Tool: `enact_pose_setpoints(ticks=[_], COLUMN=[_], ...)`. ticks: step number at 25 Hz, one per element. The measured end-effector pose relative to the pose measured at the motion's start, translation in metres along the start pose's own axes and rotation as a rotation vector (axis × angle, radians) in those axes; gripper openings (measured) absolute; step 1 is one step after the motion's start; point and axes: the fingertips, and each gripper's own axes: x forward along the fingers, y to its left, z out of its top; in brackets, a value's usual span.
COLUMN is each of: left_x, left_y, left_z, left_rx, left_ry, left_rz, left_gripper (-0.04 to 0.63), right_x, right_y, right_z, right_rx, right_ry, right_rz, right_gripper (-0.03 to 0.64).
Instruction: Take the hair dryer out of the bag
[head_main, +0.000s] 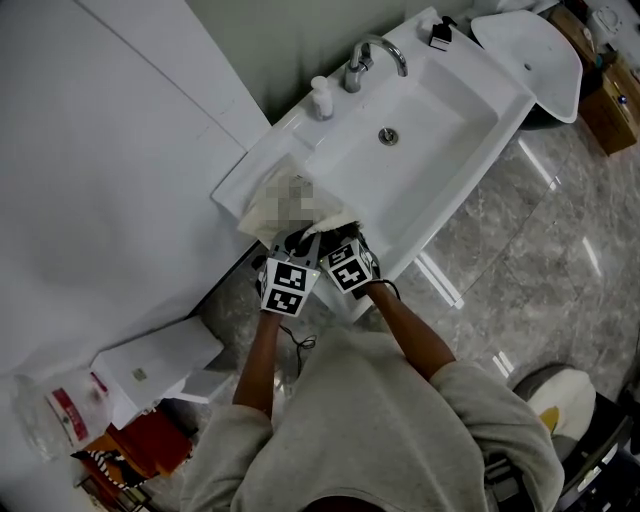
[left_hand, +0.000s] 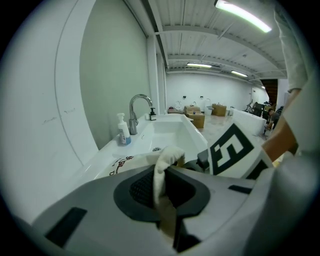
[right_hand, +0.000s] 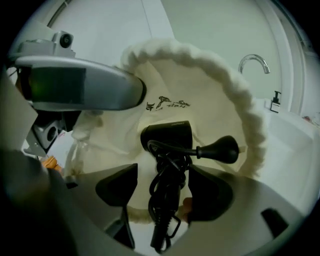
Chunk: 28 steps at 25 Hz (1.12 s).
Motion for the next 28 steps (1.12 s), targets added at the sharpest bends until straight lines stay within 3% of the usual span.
enact_pose_setpoints(ticks=[4,13,21,25,28], left_x=[-0.004,-0.007,-0.007,-0.008,-0.009], left_y=[-0.001,0.004,0.011,0.021,0.021], left_z=[0.003,0.006,0.001,-0.001,-0.001], left_rx=[0.007,-0.083,-0.19,-0.264,-0.259], left_ry=[-0.004,-0.023,-0.047,-0.064,-0.065], left_rz=[0.003,-0.022,-0.056,-0.08,-0.085], left_gripper=[0.031,0.029,0.026,0.025,0.025], right_x=[0.006,0.019,0.037,0.043,0.045], right_y=[-0.002,-0.013,-0.018,-0.022,-0.021], right_z=[0.003,0.006,-0.013,-0.01,-0.01], right_rx=[0.005,0.015,-0.02,-0.05,-0.067], right_ry=[0.017,0.003,0.128,0.149,0.152], right_rz=[-0.009,-0.091,-0.072,-0.123,-0.123], right_gripper=[0.31,0.293,0.273,0.25,0.22])
